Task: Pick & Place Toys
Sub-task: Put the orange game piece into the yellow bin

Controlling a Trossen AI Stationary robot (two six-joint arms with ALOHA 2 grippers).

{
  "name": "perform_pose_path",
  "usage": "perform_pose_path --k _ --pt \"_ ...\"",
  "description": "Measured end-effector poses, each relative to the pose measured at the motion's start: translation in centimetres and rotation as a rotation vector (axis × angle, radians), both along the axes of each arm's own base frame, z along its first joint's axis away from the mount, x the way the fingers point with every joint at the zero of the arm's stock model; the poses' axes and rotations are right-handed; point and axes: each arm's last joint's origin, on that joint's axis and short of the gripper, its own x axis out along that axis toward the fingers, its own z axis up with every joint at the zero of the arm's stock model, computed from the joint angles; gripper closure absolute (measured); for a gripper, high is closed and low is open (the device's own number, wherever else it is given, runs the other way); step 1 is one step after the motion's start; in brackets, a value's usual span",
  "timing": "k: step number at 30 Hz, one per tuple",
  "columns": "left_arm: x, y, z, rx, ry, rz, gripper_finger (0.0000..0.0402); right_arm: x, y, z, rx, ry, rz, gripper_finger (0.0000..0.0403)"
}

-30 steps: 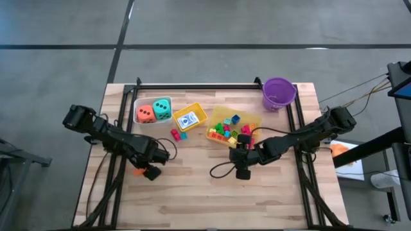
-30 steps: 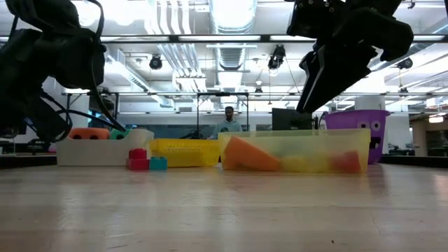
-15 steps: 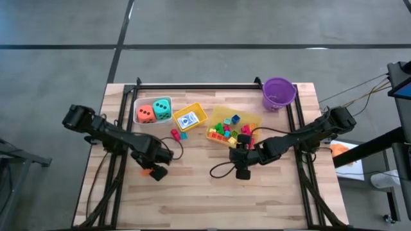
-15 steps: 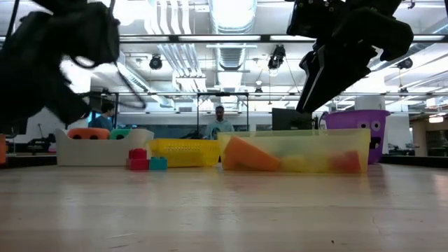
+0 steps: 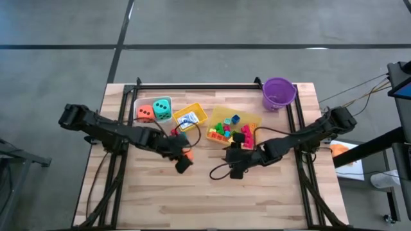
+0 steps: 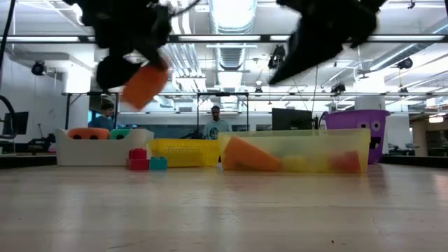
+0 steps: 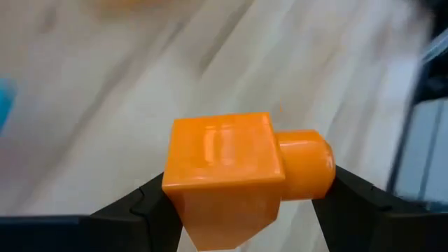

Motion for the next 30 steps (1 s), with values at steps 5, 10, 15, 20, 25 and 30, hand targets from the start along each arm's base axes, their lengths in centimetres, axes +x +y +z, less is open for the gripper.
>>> perform_pose_path --k 5,10,15,20,25,30 --pt "1.7 0.8 2.0 0.144 -0.24 -0.091 0.0152 0.8 0.4 2.0 0.086 -0.203 -0.009 0.0218" --pt "2.7 0.9 4.0 0.245 -0.476 -0.174 0.0152 0.9 0.4 4.0 0.216 -0.364 -0.057 0.0218" --pt "3.2 0.7 6.2 0.287 -0.71 -0.253 0.0152 1.0 0.4 5.3 0.276 -0.475 -0.071 0.0218" --pt "3.3 0.6 7.4 0.281 -0.823 -0.286 0.0152 1.3 0.6 6.3 0.226 -0.551 -0.07 0.0218" --pt "3.3 0.5 7.4 0.274 -0.829 -0.308 0.0152 1.5 0.6 7.1 0.188 -0.566 -0.069 0.0218" --pt "3.3 0.5 7.5 0.271 -0.838 -0.311 0.0152 1.5 0.6 7.4 0.176 -0.571 -0.063 0.0218"
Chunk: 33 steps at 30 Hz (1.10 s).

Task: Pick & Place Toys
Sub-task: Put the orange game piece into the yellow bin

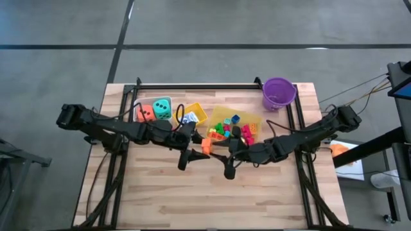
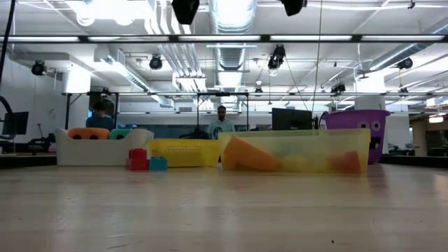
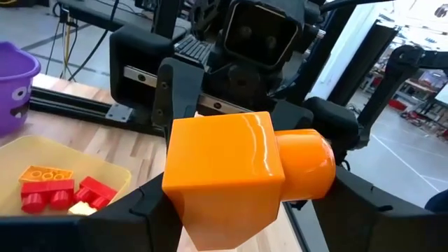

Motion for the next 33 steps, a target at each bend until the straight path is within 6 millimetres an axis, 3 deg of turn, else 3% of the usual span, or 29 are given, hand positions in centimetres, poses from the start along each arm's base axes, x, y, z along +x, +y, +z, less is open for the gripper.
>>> perform_pose_path --k 20,28,33 --pt "0.2 -0.2 1.6 0.04 -0.083 -0.039 0.0152 0.5 0.1 2.0 0.01 -0.05 0.04 0.0221" --pt "0.2 -0.2 1.7 0.065 -0.098 -0.066 0.0152 0.6 0.2 2.0 0.012 -0.052 0.079 0.0301" --pt "0.2 -0.2 1.7 0.061 -0.096 -0.074 0.0152 0.6 0.2 2.0 0.008 -0.043 0.103 0.0308"
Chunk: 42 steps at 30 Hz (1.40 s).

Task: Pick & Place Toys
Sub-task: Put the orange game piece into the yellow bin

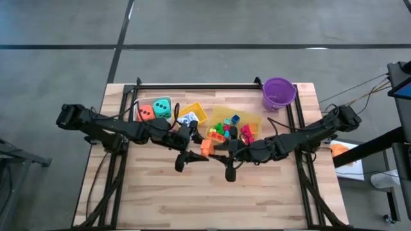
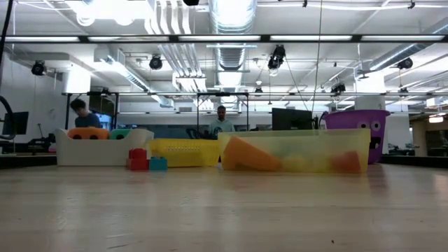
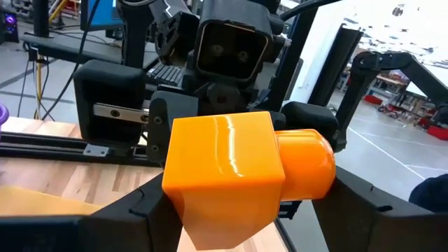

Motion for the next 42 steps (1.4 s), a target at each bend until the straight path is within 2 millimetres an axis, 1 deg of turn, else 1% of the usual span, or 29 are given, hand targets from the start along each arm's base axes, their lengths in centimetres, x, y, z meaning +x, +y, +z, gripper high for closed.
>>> perform_pose_path --k 5,10,12,14,17,26,31,37,42 --pt "0.0 0.0 0.0 -0.013 0.003 -0.002 0.0148 0.0 0.0 0.0 -0.003 0.002 0.009 0.0313" --pt "0.0 0.0 -0.1 -0.024 0.016 -0.003 0.0081 0.0 0.0 0.0 -0.012 0.004 0.002 0.0324" --pt "0.0 0.0 -0.1 -0.024 0.015 -0.01 0.0066 0.0 0.0 0.0 -0.011 0.001 0.001 0.0326" --pt "0.0 0.0 -0.1 -0.023 0.015 -0.01 0.0063 0.0 0.0 0.0 -0.01 0.001 0.002 0.0326" --pt "0.0 0.0 -0.1 -0.023 0.015 -0.01 0.0068 0.0 0.0 0.0 -0.009 0.002 0.002 0.0328" --pt "0.0 0.0 -0.1 -0.057 0.025 -0.002 0.0111 0.0 0.0 0.1 -0.006 0.0 0.007 0.033" --pt "-0.2 0.0 -0.1 -0.065 0.049 -0.001 0.0113 -0.1 0.3 0.2 -0.002 -0.001 0.014 0.033" --pt "-0.8 0.1 0.1 -0.084 0.079 -0.006 0.0112 -0.8 0.5 1.1 0.007 -0.028 0.026 0.0331" --pt "-1.6 0.2 -0.1 -0.072 0.155 0.001 0.0112 -1.6 0.8 1.9 0.0 -0.048 0.039 0.0331"
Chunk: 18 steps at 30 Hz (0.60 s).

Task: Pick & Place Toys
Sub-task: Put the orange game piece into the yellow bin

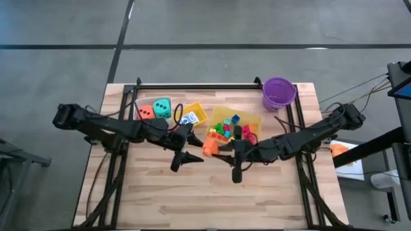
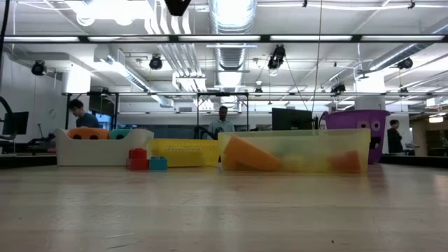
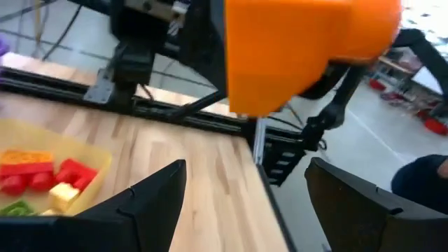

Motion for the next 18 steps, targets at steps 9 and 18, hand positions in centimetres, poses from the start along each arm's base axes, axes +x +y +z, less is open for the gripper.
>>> perform_pose_path --k 9,18 --pt "-2.3 0.9 -0.6 0.02 0.214 0.198 0.0112 -2.9 -2.2 0.5 0.011 0.161 -0.146 0.0332" --pt "-3.5 1.7 -1.7 0.03 0.375 0.348 0.0112 -5.4 -7.4 -1.6 0.109 0.502 -0.353 0.0333"
